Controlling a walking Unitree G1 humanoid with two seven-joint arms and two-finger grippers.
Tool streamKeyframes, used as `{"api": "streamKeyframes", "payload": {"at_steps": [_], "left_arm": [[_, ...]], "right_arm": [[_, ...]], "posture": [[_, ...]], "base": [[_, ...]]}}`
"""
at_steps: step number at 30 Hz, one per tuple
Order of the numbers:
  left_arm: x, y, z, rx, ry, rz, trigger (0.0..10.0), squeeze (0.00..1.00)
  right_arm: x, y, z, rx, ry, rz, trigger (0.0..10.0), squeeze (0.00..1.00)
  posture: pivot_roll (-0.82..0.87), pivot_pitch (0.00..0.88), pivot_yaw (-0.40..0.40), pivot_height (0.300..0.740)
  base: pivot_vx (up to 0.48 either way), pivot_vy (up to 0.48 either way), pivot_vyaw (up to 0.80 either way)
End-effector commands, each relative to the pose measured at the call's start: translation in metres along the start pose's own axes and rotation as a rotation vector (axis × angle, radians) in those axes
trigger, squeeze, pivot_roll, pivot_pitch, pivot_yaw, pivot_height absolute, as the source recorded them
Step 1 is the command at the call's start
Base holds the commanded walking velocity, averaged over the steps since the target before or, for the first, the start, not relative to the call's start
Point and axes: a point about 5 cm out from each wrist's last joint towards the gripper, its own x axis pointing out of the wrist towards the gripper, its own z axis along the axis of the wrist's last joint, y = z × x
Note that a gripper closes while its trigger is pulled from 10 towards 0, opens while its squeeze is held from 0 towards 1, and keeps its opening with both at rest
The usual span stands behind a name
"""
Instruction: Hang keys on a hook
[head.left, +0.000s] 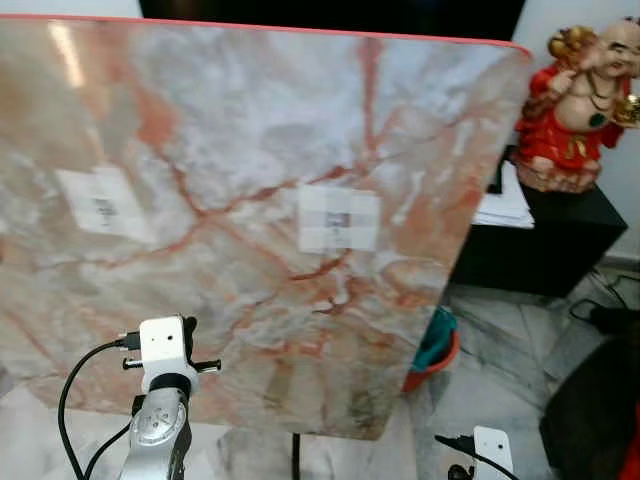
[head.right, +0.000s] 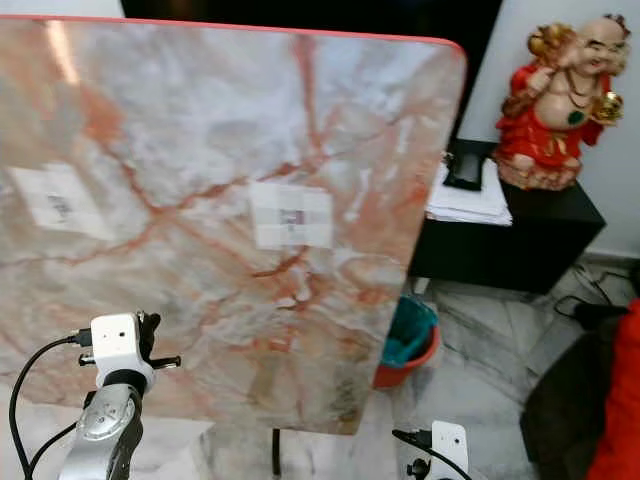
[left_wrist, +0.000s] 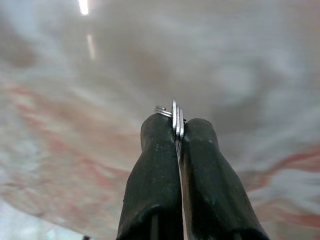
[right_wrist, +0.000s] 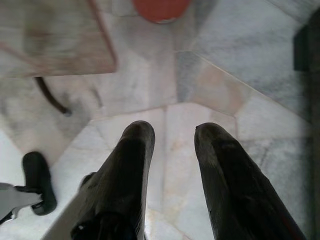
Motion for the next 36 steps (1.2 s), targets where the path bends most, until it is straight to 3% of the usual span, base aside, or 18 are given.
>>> {"api": "streamKeyframes", "payload": {"at_steps": [1, 36], "left_arm": [[0.000, 0.002, 0.003, -0.003, -0.017, -0.004, 10.0, 0.00], [-0.003, -0.015, 0.002, 0.010, -0.023, -0.093, 10.0, 0.00]], "right_arm": [[0.000, 0.001, -0.003, -0.005, 0.015, 0.005, 10.0, 0.00], [-0.001, 0.000, -0.008, -0.001, 0.026, -0.006, 10.0, 0.00]], "posture": [[-0.04, 0.000, -0.063, 0.740], [-0.05, 0.000, -0.058, 0.740]], "base": [[0.000, 0.349, 0.00], [0.000, 0.021, 0.00]]}}
